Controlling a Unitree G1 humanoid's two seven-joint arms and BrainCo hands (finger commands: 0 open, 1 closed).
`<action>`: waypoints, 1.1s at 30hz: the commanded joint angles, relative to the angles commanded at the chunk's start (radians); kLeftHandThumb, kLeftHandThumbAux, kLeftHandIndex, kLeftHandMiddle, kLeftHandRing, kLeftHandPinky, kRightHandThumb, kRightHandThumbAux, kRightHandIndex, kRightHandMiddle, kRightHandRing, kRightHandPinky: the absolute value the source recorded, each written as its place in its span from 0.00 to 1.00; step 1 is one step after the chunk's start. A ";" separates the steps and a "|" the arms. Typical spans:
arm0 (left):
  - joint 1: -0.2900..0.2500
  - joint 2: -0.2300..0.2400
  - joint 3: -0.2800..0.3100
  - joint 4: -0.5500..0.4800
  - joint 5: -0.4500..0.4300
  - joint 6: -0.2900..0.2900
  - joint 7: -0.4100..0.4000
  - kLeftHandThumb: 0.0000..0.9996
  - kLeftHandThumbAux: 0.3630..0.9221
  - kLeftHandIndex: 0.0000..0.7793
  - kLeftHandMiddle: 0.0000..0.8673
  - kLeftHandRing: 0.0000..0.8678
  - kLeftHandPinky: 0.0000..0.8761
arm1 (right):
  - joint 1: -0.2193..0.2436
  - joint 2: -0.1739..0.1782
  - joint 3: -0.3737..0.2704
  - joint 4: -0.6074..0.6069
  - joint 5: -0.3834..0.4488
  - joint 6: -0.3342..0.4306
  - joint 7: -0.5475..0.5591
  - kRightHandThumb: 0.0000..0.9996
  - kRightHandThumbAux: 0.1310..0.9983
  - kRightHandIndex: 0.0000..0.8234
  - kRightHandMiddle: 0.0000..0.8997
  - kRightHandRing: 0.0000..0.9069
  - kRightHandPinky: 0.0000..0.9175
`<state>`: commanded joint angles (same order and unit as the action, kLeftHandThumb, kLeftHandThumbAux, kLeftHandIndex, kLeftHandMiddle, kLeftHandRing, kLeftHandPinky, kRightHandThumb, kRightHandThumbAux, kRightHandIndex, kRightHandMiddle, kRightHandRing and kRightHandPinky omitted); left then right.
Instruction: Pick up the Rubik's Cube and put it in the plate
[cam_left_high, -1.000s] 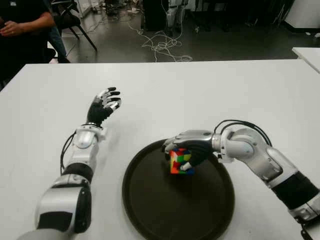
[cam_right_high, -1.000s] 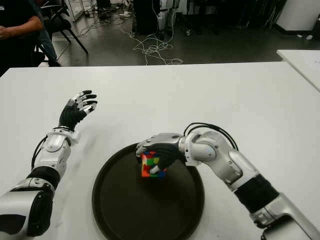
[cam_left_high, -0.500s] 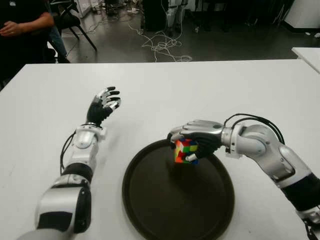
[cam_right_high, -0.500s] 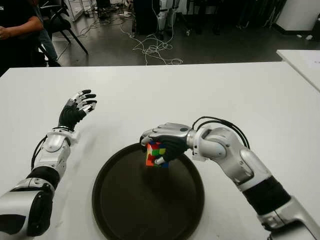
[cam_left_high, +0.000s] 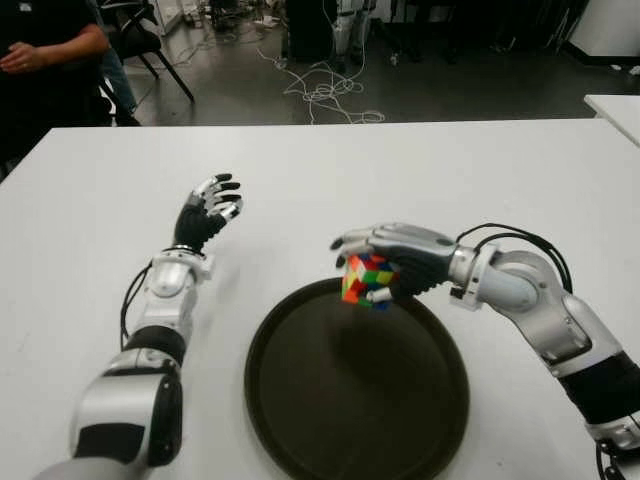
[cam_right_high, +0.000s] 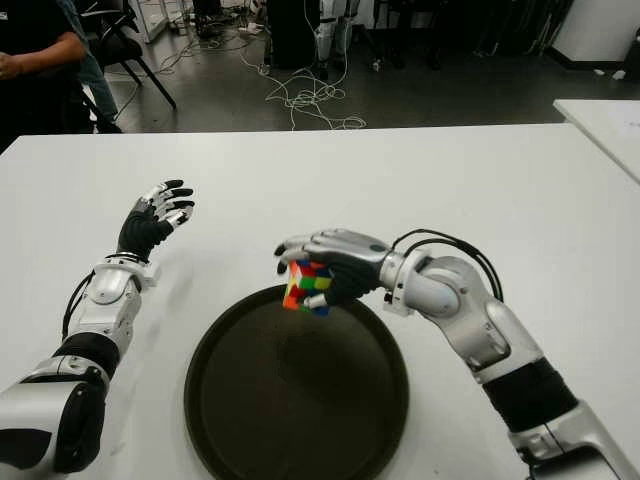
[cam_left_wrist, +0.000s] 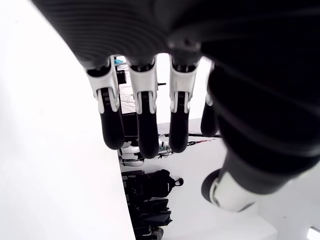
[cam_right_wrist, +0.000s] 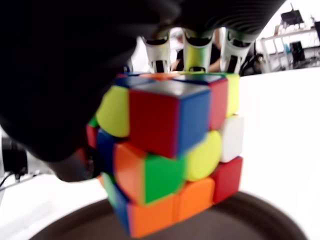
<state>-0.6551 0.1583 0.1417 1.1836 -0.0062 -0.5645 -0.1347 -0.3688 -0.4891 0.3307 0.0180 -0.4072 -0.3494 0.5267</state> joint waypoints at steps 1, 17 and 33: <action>0.000 0.000 0.000 0.000 0.000 0.002 0.000 0.11 0.76 0.28 0.30 0.30 0.30 | -0.001 -0.002 -0.003 0.004 0.002 -0.003 -0.001 0.00 0.54 0.00 0.00 0.00 0.00; 0.000 -0.004 0.001 0.004 -0.004 -0.001 0.003 0.13 0.76 0.29 0.31 0.30 0.29 | -0.010 -0.014 -0.051 0.074 0.060 -0.047 -0.004 0.00 0.45 0.00 0.00 0.00 0.00; -0.001 -0.009 0.000 0.004 -0.006 -0.001 -0.001 0.13 0.73 0.28 0.30 0.30 0.30 | -0.026 -0.001 -0.086 0.055 0.158 -0.061 0.024 0.00 0.37 0.00 0.00 0.00 0.00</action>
<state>-0.6560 0.1498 0.1417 1.1871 -0.0127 -0.5659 -0.1353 -0.3951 -0.4905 0.2451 0.0733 -0.2492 -0.4104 0.5510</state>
